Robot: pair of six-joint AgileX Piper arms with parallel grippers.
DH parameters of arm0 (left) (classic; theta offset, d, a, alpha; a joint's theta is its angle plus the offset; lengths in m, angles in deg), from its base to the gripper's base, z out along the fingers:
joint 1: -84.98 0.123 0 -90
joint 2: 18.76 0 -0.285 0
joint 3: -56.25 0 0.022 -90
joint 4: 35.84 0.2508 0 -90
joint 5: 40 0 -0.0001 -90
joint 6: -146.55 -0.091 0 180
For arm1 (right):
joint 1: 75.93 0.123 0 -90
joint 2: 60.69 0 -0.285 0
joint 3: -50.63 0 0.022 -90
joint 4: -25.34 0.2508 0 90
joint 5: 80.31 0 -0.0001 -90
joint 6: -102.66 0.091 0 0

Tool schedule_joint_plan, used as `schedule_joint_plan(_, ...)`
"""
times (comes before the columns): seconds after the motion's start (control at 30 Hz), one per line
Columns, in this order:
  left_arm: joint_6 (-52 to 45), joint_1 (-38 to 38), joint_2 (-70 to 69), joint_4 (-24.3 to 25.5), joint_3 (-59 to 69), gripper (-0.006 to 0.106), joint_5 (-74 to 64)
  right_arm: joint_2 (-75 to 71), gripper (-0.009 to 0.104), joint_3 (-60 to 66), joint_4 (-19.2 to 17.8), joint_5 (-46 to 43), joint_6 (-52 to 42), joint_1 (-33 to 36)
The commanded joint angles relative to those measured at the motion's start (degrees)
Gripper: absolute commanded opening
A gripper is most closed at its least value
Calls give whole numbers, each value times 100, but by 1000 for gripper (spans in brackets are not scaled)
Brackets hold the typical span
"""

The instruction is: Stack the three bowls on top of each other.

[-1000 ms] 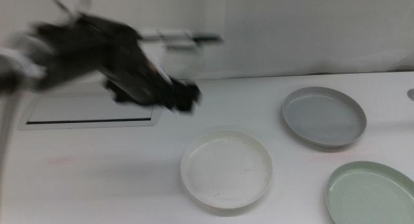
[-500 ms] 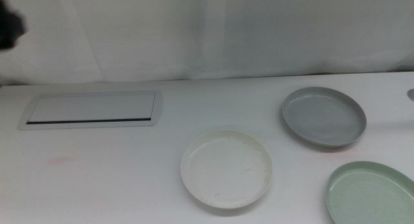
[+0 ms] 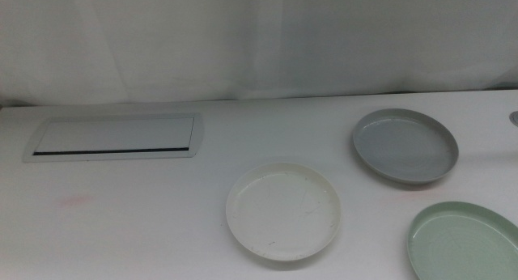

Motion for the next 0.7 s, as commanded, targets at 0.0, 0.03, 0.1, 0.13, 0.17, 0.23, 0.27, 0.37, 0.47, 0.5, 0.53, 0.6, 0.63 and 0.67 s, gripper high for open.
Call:
schedule_joint_plan(0.0,7,17,-513,-85,503,-3,94,-24,103,232,-44,-24,-27,7)
schedule_joint_plan(0.03,44,17,-676,-85,701,-3,105,-24,103,232,-44,-24,-27,7)
schedule_joint_plan(0.1,221,17,-918,-85,1064,-3,105,-24,103,232,-44,-24,-27,7)
schedule_joint_plan(0.13,315,17,-1005,-85,1272,-3,105,-24,103,232,-44,-24,-27,7)
schedule_joint_plan(0.17,410,17,-1101,-85,1485,-3,105,-24,103,232,-44,-24,-27,7)
schedule_joint_plan(0.23,660,17,-1302,-85,2092,-3,371,-24,103,232,-44,-24,-27,7)
schedule_joint_plan(0.27,676,17,-1337,-85,2240,-3,504,-24,103,232,-44,-60,-27,7)
schedule_joint_plan(0.37,791,17,-1403,-85,2500,-3,510,-24,103,195,-44,-169,-27,7)
schedule_joint_plan(0.47,791,6,-1403,-85,2493,-3,521,-24,103,-23,-44,-168,-27,7)
schedule_joint_plan(0.5,791,6,-1403,-85,2493,-3,521,-24,103,-175,-54,-111,-27,7)
schedule_joint_plan(0.53,791,6,-1403,-85,2493,-3,521,-24,103,-325,-64,-38,-60,7)
schedule_joint_plan(0.6,791,6,-1403,-85,2493,-3,521,-11,103,-922,-64,578,-224,7)
schedule_joint_plan(0.63,791,6,-1403,-85,2493,-3,521,6,103,-1194,-64,934,-350,7)
schedule_joint_plan(0.67,791,6,-1403,-85,2493,-3,521,66,103,-1559,-64,1428,-484,7)
